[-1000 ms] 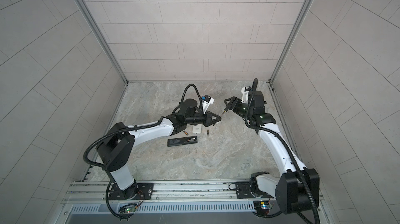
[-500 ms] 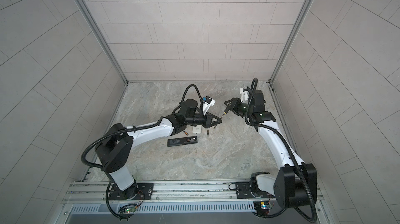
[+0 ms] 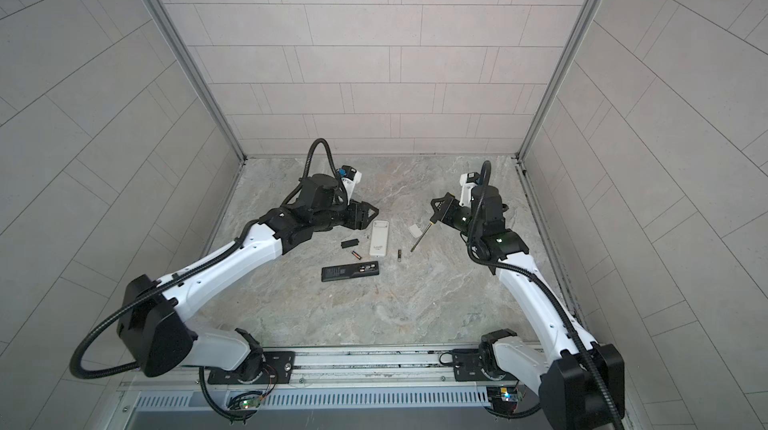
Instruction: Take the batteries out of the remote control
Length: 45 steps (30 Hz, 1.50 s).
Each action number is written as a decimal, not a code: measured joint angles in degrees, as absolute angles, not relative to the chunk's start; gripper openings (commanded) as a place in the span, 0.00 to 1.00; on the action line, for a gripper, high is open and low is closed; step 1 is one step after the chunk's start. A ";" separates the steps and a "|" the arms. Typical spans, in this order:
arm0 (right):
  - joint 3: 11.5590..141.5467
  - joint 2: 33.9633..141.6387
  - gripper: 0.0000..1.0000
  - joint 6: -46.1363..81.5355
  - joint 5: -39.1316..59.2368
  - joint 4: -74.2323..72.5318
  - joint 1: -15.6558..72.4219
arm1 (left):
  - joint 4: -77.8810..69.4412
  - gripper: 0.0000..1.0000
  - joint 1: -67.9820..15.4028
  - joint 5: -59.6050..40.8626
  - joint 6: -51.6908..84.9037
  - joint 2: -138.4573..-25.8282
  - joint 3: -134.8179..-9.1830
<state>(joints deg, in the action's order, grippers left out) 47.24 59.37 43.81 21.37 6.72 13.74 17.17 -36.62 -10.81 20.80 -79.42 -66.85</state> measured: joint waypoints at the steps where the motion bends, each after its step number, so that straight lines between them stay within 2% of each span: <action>1: 46.22 58.39 0.15 43.09 18.52 5.61 16.67 | 19.99 0.72 -36.16 -8.71 21.17 -78.02 -66.04; 7: 42.83 60.23 0.14 39.72 3.46 -1.13 33.39 | 33.63 0.74 -32.69 -2.50 26.57 -74.76 -60.73; 13: 41.87 67.68 0.13 36.86 -9.04 -7.66 43.29 | 43.00 0.74 -28.08 -2.50 32.12 -75.35 -58.02; 18: 42.28 73.65 0.12 35.07 -14.98 -12.34 46.72 | 45.34 0.69 -25.52 -8.12 32.08 -78.85 -58.00; 22: 42.74 75.35 0.12 33.26 -18.24 -12.80 46.70 | 45.12 0.69 -27.42 -12.38 26.63 -80.51 -57.95; 29: 43.38 72.51 0.13 33.23 -16.40 -12.08 41.67 | 41.95 0.68 -35.59 -13.37 15.40 -79.24 -57.34; 36: 51.64 71.29 0.13 34.61 -8.36 -5.65 38.96 | 24.56 0.64 -43.03 -16.71 11.27 -75.48 -57.06; 43: 53.15 67.77 0.14 36.77 -4.54 -1.37 38.94 | 12.14 0.53 -46.28 -17.19 10.63 -84.68 -60.90; 45: 53.91 67.37 0.14 37.41 -3.88 0.43 38.48 | 10.00 0.43 -46.44 -17.32 10.59 -86.65 -60.95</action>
<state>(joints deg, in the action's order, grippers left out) 53.91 67.37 37.41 -3.88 0.43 38.48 10.00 -46.44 -17.32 10.59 -86.65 -60.95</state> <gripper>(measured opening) 0.301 0.502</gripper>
